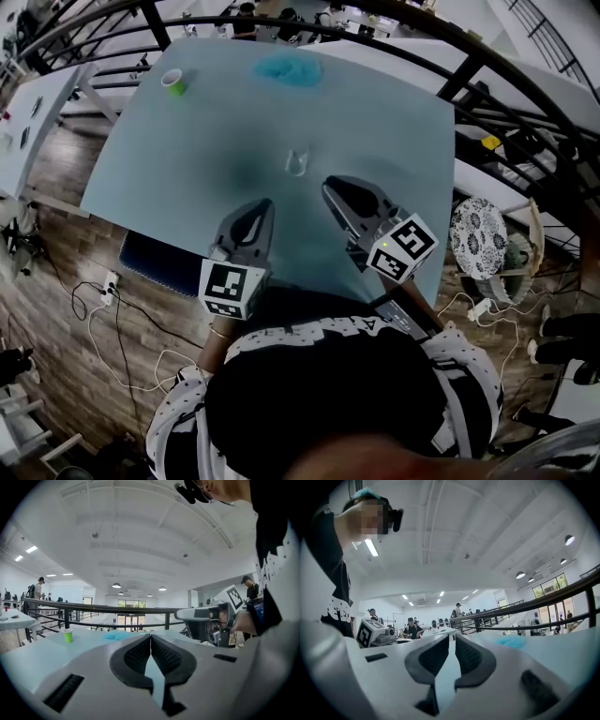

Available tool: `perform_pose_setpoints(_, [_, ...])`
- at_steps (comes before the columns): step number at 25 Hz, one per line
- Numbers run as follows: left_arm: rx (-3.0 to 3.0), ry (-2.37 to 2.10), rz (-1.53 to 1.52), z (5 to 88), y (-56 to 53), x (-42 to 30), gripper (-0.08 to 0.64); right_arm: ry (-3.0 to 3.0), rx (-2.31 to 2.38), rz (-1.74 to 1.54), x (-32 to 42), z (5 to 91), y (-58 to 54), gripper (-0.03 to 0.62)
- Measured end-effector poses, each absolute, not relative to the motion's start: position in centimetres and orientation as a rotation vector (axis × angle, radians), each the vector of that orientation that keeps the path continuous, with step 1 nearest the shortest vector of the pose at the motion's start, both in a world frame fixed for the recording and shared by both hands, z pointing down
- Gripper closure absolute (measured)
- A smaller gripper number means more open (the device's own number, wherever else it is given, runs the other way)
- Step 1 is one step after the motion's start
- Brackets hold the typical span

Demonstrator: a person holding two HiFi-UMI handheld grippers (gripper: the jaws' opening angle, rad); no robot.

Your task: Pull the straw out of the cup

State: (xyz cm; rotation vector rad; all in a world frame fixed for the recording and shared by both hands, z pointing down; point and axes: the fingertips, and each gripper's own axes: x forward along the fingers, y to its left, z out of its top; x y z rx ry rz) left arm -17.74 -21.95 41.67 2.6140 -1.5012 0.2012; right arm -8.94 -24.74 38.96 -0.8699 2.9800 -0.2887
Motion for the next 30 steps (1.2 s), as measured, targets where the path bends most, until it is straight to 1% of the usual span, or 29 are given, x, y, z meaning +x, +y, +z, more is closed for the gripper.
perform_pose_setpoints(14, [2.663,-1.46,0.24,41.8,-24.6,-15.8,0.548,2.944,-0.919,-0.273,-6.6,39.7,-26.7,0.554])
perform_pose_setpoints(30, [2.651,-1.449,0.254,42.2,-27.9,-16.8,0.546,3.013,-0.936,-0.214,-7.8,41.2,-30.0,0.552])
